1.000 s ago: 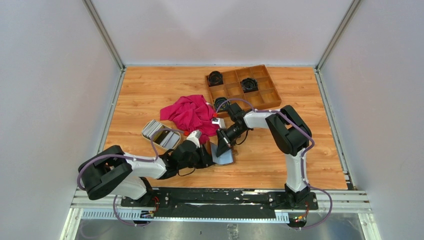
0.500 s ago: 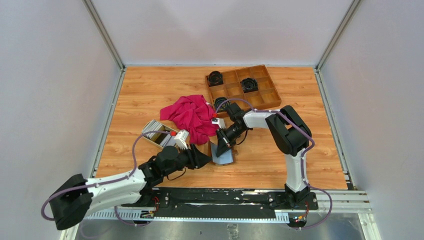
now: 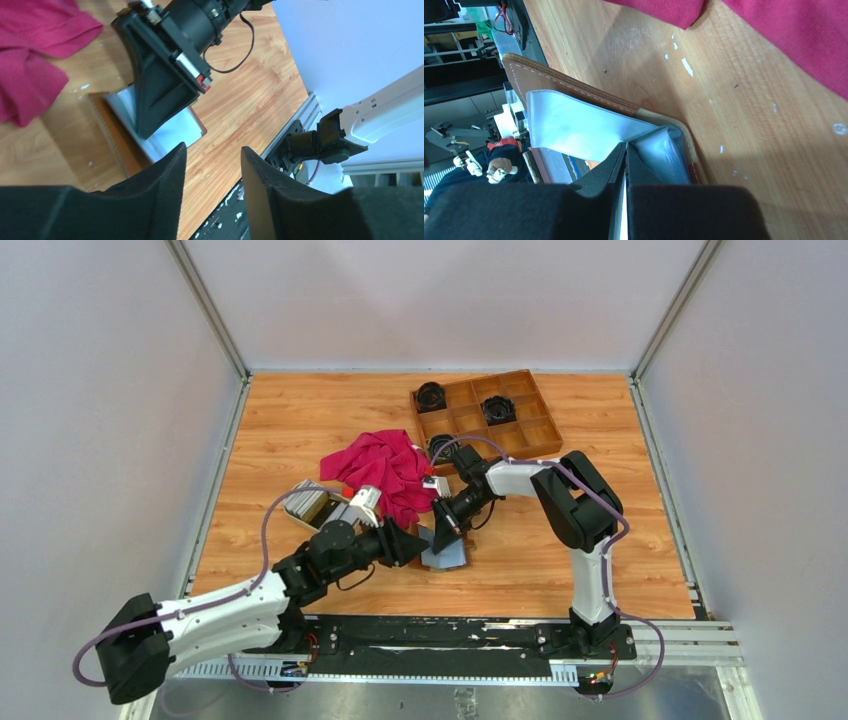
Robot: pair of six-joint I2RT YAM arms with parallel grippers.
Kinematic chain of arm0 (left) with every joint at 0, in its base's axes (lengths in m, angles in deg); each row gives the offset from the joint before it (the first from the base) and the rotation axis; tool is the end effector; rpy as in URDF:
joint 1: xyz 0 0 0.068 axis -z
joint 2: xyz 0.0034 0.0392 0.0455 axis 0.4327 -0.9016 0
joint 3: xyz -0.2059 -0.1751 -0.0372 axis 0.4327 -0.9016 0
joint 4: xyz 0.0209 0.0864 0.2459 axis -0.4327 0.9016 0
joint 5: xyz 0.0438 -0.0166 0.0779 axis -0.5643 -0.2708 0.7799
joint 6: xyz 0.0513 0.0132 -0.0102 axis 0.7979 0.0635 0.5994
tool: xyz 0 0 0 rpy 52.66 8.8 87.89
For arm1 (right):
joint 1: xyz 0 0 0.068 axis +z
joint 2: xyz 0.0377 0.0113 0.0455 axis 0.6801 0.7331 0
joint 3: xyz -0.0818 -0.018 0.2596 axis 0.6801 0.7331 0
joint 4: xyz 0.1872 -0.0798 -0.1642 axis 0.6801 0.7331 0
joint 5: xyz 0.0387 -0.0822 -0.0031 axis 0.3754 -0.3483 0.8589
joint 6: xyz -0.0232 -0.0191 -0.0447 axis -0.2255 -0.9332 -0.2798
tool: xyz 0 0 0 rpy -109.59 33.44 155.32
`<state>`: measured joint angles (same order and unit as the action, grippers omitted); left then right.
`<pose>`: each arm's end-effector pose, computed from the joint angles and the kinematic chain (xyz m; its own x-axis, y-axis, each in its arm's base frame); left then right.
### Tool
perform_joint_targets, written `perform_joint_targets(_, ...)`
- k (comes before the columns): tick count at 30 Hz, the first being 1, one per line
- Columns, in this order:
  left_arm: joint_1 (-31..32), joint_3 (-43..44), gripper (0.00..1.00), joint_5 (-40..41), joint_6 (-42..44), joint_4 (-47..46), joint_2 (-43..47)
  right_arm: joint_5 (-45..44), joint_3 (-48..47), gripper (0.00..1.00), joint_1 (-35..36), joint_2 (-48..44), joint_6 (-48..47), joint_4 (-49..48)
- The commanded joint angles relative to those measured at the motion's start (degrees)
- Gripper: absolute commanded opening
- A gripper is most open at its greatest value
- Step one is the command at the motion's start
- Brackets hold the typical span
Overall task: Put the credit cards into the card holder
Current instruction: Open the card holder at the center of the board.
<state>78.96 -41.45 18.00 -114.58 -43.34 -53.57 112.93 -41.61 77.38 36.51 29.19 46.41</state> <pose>0.1092 -0.1453 0.1997 -0.6803 -0.3424 -0.6481 0.4214 0.5408 -0.7280 0.2883 0.2341 0.1147 -0.7909 -0.5351 -0.2968 -0.5161 0.3227 0.7934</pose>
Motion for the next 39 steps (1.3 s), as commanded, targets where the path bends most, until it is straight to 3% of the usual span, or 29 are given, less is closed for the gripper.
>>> perform_joint_targets(1,-0.4,6.0,0.43,-3.3,2.5,0.4,-7.4,-6.1,-0.2,0.06,0.4,1.2,-2.7,2.1)
perform_joint_targets(6,-0.4,9.8,0.36,-4.0,3.2,0.4,-16.4,-6.1,-0.4,0.06,0.5,1.0,-2.9,2.4)
perform_joint_targets(8,-0.4,10.0,0.28,-3.7,3.0,0.5,-19.8,-6.0,-0.5,0.06,0.5,0.7,-3.1,2.6)
perform_joint_targets(17,-1.1,1.4,0.15,5.5,0.4,0.5,-24.2,-5.7,-0.7,0.1,0.1,-2.9,-6.0,4.6)
perform_joint_targets(25,-1.8,2.1,0.13,6.1,1.2,0.5,-30.2,-11.1,0.0,0.11,-0.5,-4.5,-12.7,9.8)
perform_joint_targets(32,-1.8,3.1,0.13,5.1,2.2,0.5,-30.1,0.0,-0.3,0.12,-4.0,-7.3,-23.1,17.3)
perform_joint_targets(39,-1.8,4.4,0.13,3.1,2.3,0.5,-28.5,-4.2,-2.1,0.11,-3.8,-4.3,-33.4,25.2)
